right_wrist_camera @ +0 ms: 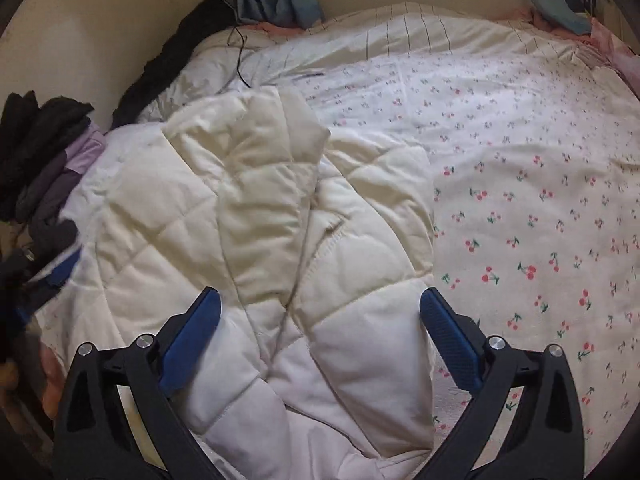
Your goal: Fold large clothes
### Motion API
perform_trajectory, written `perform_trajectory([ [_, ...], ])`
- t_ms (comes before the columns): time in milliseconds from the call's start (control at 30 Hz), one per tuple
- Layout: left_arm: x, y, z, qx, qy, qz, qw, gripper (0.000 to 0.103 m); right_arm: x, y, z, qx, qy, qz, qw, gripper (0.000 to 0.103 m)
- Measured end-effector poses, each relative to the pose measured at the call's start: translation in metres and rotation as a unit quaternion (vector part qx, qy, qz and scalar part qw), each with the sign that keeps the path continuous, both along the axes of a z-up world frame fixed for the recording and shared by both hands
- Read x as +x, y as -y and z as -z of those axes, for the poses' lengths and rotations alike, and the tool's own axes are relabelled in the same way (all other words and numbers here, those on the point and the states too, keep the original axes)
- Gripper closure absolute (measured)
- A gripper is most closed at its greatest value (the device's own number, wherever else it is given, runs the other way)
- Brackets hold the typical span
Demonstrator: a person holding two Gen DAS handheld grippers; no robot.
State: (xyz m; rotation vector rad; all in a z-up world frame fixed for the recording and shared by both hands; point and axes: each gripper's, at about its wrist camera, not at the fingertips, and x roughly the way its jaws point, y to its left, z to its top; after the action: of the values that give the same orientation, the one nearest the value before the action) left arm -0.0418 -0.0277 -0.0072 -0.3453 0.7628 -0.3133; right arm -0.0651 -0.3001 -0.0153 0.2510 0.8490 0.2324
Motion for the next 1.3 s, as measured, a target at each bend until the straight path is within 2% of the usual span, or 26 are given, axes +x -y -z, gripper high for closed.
perform_trajectory([
  [67,0.001,0.0,0.0,0.001,-0.001,0.0,1.0,0.01,0.012,-0.001,-0.022,0.001,0.022,0.011,1.0,0.007],
  [167,0.0,0.0,-0.001,0.001,-0.003,0.001,1.0,0.01,0.052,-0.007,-0.056,0.014,0.05,0.019,0.998,0.007],
  [233,0.001,-0.001,0.0,-0.003,-0.004,0.001,1.0,0.01,0.092,-0.013,-0.059,0.006,0.048,0.033,0.998,0.007],
  [300,0.003,-0.002,0.0,-0.004,-0.006,0.002,1.0,0.01,0.127,-0.017,-0.039,-0.018,0.019,0.056,0.998,0.007],
  [333,0.003,-0.001,-0.001,-0.006,-0.006,0.007,0.9999,0.01,0.147,-0.019,-0.006,-0.035,-0.023,0.062,0.997,0.007],
  [367,0.003,0.001,-0.002,-0.007,-0.003,0.015,0.9999,0.01,0.157,-0.021,0.025,-0.027,-0.055,0.053,0.997,0.006],
  [400,0.002,0.003,-0.004,-0.004,0.003,0.022,0.9997,0.01,0.159,-0.013,0.052,0.016,-0.07,0.056,0.996,0.006],
  [433,0.002,0.005,-0.005,0.001,0.004,0.026,0.9997,0.01,0.154,-0.006,0.057,0.034,-0.064,0.067,0.995,0.006],
  [500,0.002,0.009,-0.005,0.014,-0.001,0.024,0.9996,0.01,0.152,-0.005,0.055,0.031,-0.065,0.063,0.995,0.006],
  [567,0.003,0.008,-0.004,0.016,-0.005,0.02,0.9997,0.01,0.153,-0.001,0.046,0.033,-0.088,0.052,0.994,0.006],
  [633,0.004,0.004,-0.005,0.007,-0.008,0.018,0.9998,0.01,0.145,0.002,0.029,0.039,-0.095,0.048,0.994,0.006],
  [733,0.003,-0.001,-0.004,-0.004,-0.011,0.015,0.9998,0.01,0.101,-0.001,-0.016,0.034,-0.031,0.014,0.999,0.006],
  [833,0.003,-0.003,-0.004,-0.01,-0.012,0.015,0.9998,0.01,0.036,-0.013,-0.045,0.016,0.025,-0.01,0.999,0.006],
  [900,0.002,-0.004,-0.004,-0.013,-0.012,0.013,0.9997,0.01,-0.004,-0.021,-0.035,-0.025,0.042,-0.011,0.999,0.006],
  [967,0.001,-0.004,-0.004,-0.017,-0.011,0.012,0.9997,0.01,-0.016,-0.034,0.007,-0.062,0.002,-0.03,0.998,0.006],
  [1033,0.0,-0.003,-0.005,-0.018,-0.01,0.014,0.9997,0.01,-0.022,-0.026,0.035,-0.023,-0.005,-0.021,1.0,0.006],
  [1067,0.0,-0.003,-0.005,-0.015,-0.009,0.013,0.9998,0.01,-0.02,-0.02,0.037,-0.001,-0.019,-0.016,1.0,0.006],
  [1133,-0.001,-0.002,-0.005,-0.009,-0.007,0.014,0.9998,0.01,-0.018,-0.02,0.024,-0.011,-0.029,-0.016,0.999,0.006],
  [1233,-0.003,-0.005,-0.008,-0.011,0.0,0.012,0.9999,0.01,-0.039,-0.021,-0.01,-0.025,0.022,-0.014,0.999,0.006],
  [1300,-0.004,-0.008,-0.011,-0.019,0.006,0.008,0.9998,0.01,-0.057,-0.021,-0.014,-0.031,0.037,-0.007,0.999,0.006],
])
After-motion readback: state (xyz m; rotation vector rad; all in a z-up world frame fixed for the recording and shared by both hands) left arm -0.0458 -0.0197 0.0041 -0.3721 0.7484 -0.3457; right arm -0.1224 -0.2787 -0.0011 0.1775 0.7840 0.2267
